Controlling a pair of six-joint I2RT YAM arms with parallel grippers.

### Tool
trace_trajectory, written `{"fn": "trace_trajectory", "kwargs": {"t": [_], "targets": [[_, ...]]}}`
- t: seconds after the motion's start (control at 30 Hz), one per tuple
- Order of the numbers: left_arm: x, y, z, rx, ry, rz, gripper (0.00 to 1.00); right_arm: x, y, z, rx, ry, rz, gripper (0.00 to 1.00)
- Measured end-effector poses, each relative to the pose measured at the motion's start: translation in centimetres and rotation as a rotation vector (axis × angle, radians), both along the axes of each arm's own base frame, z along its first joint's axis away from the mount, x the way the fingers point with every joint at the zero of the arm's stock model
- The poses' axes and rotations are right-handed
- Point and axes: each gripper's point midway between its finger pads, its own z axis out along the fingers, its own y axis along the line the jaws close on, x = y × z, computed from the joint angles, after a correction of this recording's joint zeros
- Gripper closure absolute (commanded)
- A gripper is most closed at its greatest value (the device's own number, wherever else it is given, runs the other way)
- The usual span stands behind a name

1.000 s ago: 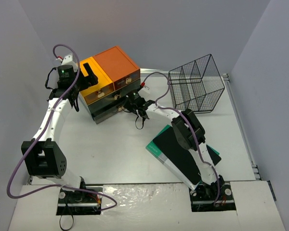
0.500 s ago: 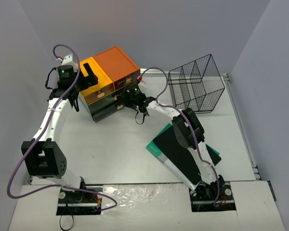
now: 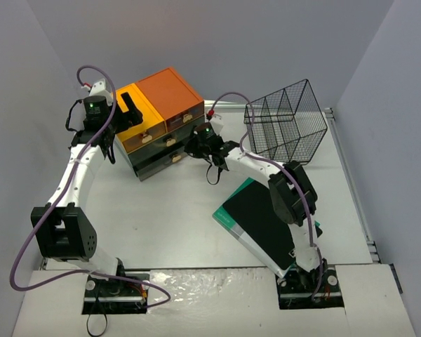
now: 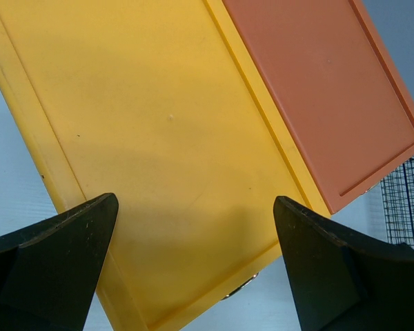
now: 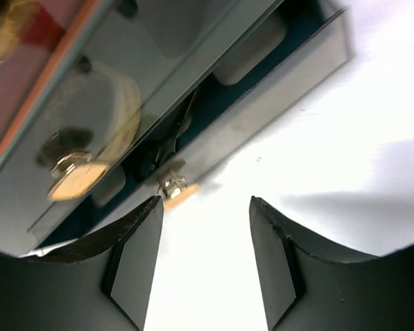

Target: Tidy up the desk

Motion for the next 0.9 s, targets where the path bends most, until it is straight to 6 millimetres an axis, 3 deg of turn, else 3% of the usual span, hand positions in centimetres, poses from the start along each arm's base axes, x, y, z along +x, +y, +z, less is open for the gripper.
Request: {"fn": "trace_trajectory", "kwargs": {"t": [0.2,0.27,0.3,0.37,0.43,0.53,0.7,0.77,0.9], "targets": [[0.0,0.0,0.0,-0.001,0.000,0.000,0.03,-1.2,-1.6,6.9,-0.005,-0.105,-0.007,0.50],[0.0,0.0,0.0,-0.001,-0.001,0.001,0.03,-1.3,-1.8,8.2,0.006,-0.129,-0.012,0.52],[0.0,0.0,0.0,-0.002,-0.001,0.001,0.03,-1.3,-1.8,8.3,0.007,-0.130,-0.015,0.59],[0.0,0.0,0.0,-0.003,-0.002,0.002,0.03,-1.3,-1.8,7.4,0.003,-0.108,-0.021,0.71],[0.0,0.0,0.0,-0.003,-0.004,0.002,0.03,-1.3,-1.5,5.5,0.007,-0.066,-0.028,0.76],[0.0,0.0,0.0,-0.003,-0.005,0.002,0.03,-1.2,-0.7,1.4,0.007,0.011,-0.031,0.77],[0.0,0.0,0.0,-0.003,-0.005,0.002,0.03,-1.5,0.0,-7.2,-0.008,0.155,-0.043,0.77],[0.0,0.0,0.0,-0.003,-0.005,0.002,0.03,-1.5,0.1,-8.8,-0.001,0.180,-0.055,0.78],[0.0,0.0,0.0,-0.003,-0.005,0.001,0.03,0.1,1.2,-6.8,0.067,0.128,-0.057,0.87]]}}
